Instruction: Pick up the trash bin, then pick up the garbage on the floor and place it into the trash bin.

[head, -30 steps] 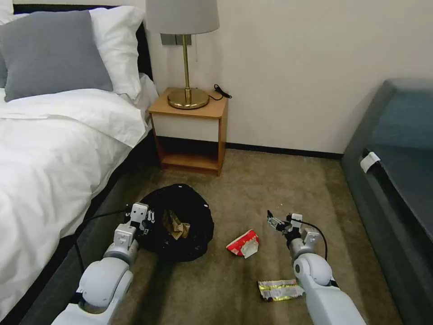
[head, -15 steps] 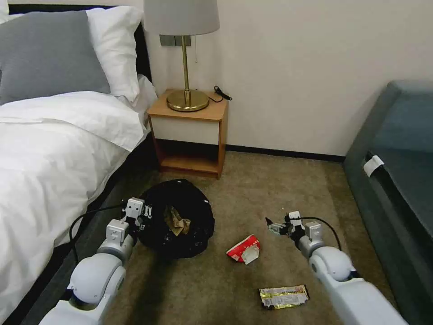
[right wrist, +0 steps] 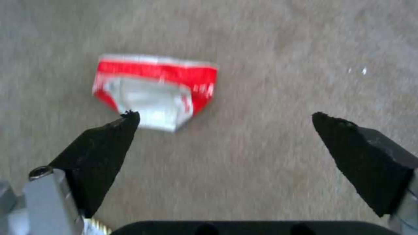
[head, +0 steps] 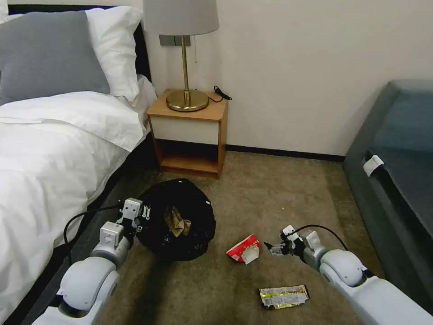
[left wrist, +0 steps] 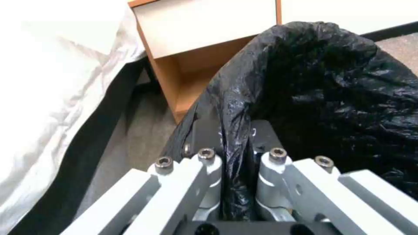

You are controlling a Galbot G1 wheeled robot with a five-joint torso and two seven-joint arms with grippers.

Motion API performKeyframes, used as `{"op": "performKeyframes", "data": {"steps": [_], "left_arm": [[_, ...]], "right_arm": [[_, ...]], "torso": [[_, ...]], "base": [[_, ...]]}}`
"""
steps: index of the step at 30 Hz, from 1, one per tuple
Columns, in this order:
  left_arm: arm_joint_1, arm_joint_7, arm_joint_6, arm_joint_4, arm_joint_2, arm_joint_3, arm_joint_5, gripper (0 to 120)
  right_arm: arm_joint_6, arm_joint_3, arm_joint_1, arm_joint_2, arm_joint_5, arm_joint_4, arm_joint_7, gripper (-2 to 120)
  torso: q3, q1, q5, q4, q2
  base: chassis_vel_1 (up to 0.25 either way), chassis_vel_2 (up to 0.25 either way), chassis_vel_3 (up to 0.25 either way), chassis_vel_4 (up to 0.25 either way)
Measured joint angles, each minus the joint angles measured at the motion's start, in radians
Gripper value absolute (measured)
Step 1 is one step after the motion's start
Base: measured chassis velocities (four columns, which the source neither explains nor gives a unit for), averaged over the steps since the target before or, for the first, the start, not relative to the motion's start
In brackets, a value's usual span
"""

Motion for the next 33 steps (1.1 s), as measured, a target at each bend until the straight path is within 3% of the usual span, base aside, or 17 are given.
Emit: {"op": "performKeyframes", "data": {"steps": [8, 21, 33], "left_arm": [[0.005, 0.012, -0.012, 0.005, -0.012, -0.024, 0.007, 5], [-0.021, 0.022, -0.013, 0.042, -0.004, -0.031, 0.023, 5], [-0.016, 0.021, -0.001, 0.032, -0.017, -0.017, 0.034, 5]], "right_arm": [[0.019, -0.030, -0.041, -0.085, -0.072, 0.009, -0.078, 100], [0.093, -0.136, -0.021, -0.093, -0.215, -0.073, -0.176, 100], [0.123, -0.228, 0.042, -0.049, -0.234, -0.158, -0.200, 100]], "torso": [[0.000, 0.000, -0.0001, -0.0001, 0.000], [0.000, 0.000, -0.0004, -0.0001, 0.000], [0.000, 0.000, -0.0001, 0.0000, 0.000]], "base": [[0.000, 0.000, 0.000, 0.000], [0.000, 0.000, 0.000, 0.000], [0.000, 0.000, 0.000, 0.000]]}}
